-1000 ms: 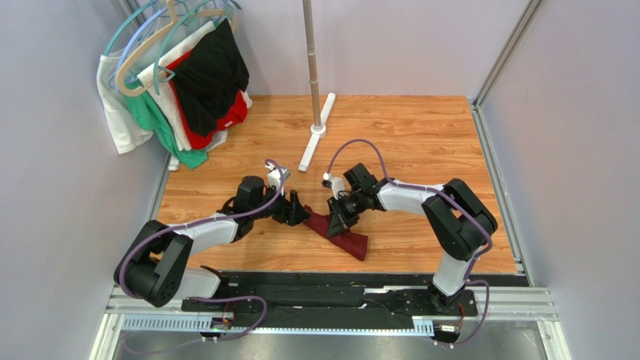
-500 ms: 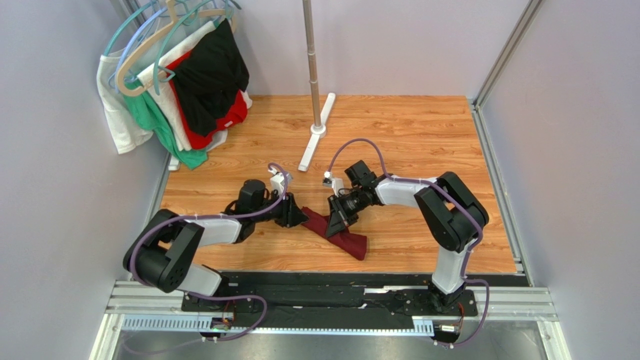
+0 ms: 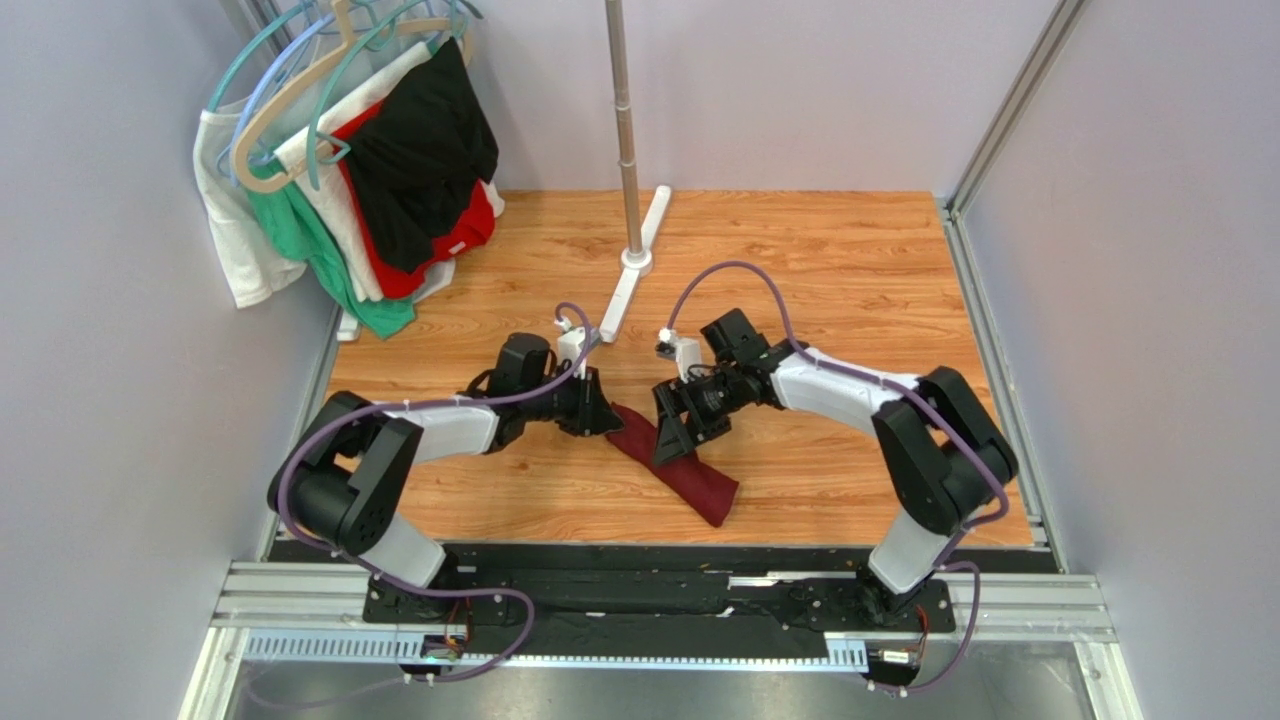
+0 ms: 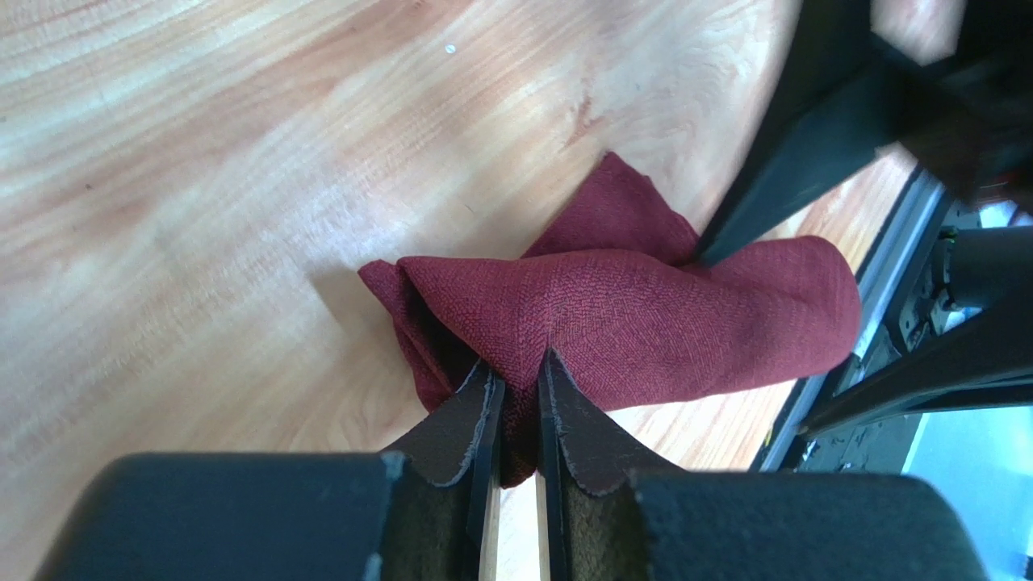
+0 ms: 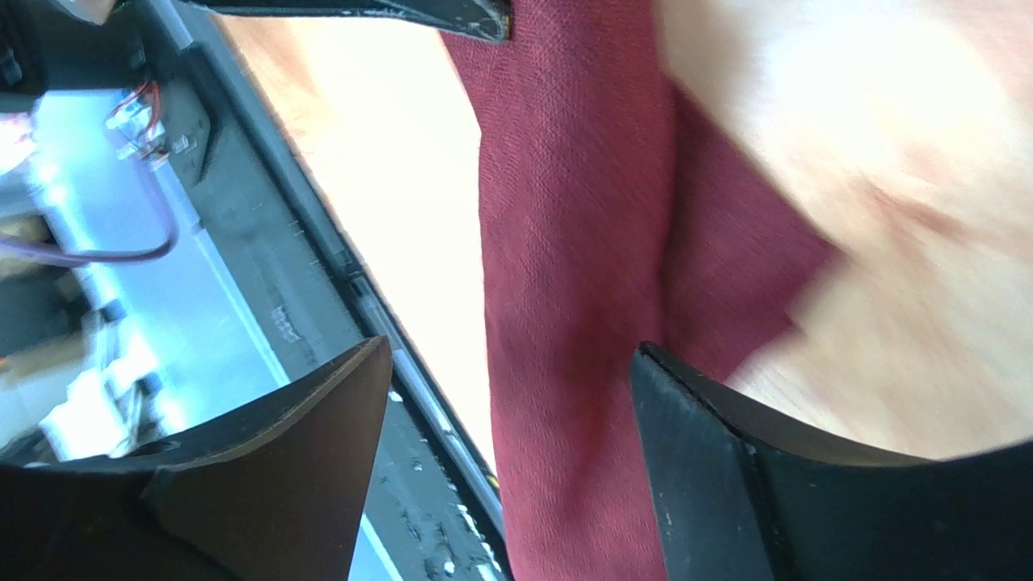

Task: Fold the napkin, place the utensils inside, and roll it up
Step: Roll the napkin at the center of the board.

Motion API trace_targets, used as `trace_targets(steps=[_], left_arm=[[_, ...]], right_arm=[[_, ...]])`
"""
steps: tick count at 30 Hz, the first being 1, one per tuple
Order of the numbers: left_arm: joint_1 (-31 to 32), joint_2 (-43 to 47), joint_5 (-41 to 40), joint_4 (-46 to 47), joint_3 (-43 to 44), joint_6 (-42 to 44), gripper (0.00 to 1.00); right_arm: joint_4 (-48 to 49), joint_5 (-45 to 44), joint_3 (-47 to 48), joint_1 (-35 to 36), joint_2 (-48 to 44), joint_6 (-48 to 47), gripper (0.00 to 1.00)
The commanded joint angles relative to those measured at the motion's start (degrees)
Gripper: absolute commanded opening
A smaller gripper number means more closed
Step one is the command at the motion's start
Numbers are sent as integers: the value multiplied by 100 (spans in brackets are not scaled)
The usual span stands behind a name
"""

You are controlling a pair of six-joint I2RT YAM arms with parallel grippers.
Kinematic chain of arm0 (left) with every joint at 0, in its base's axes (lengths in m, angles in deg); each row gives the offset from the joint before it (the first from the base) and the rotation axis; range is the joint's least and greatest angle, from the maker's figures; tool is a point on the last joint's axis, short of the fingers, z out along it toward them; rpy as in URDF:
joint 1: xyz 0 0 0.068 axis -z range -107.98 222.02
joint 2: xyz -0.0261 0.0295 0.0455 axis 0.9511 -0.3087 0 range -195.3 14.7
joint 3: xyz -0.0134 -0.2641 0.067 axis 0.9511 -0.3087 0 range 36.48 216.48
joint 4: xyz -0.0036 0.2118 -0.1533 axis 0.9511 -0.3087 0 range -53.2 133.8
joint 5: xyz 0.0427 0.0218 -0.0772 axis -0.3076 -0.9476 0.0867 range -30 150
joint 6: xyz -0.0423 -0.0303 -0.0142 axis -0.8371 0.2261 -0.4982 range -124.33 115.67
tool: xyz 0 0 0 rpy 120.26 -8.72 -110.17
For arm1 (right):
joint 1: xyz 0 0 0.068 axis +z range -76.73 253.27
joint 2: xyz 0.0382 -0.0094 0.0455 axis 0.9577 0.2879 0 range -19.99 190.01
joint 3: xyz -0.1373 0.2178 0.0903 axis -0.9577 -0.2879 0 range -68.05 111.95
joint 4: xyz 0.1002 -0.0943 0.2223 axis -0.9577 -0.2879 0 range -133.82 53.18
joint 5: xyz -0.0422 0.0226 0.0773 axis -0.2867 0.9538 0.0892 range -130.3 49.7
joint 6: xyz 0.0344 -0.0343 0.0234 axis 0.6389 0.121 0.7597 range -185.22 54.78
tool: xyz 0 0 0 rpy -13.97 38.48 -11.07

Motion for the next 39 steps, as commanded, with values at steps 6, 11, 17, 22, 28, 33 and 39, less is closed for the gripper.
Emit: trace_targets(steps=[6,11,17,22,28,33,39], left_arm=[[11,-348,103,-804,494,124,9],[11,-349,111,-1007,600,89,10],[11,-480,94,-1262,776,115,10],[11,-498,103,-1314,802,115,10],[11,-524,120,-1341,829,106,10],[11,-551,155,-1385,855,124,10],[11,-586,182,-1402,917,141,10]], right_arm=[[-317,-2855,-325,397,-1928,95,78],[130,-4791,-685,1698,-2412,270,77],[614,-6725,-870,3070,-2106,315,75],[728,-7412,-712,3844,-1526,43,65],[1053,-7545,-817,4012,-1095,-230,61],[1361,-7527,-967,4012,-972,-423,60],[1379,-7387,-958,4003,-577,-441,58]])
